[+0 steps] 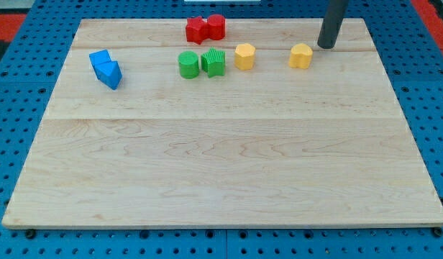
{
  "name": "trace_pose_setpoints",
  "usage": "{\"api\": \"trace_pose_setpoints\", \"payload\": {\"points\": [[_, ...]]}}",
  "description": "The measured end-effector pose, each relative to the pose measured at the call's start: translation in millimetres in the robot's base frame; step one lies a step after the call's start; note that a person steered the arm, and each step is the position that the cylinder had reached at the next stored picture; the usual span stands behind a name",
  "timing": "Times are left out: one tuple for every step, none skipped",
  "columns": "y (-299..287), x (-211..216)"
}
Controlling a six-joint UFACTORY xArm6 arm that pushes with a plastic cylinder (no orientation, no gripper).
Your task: Slide the yellow heart slightly left
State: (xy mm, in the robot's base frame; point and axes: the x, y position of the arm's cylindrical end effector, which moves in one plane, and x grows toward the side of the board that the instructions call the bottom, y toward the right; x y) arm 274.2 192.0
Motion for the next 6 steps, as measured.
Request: {"api": "trace_pose_setpoints", "payload": {"points": [[35.4,7.2],[13.6,15.0],[5.0,18.4],[3.8,23.6],[-14.1,24.8],[-42.3,24.7]]}}
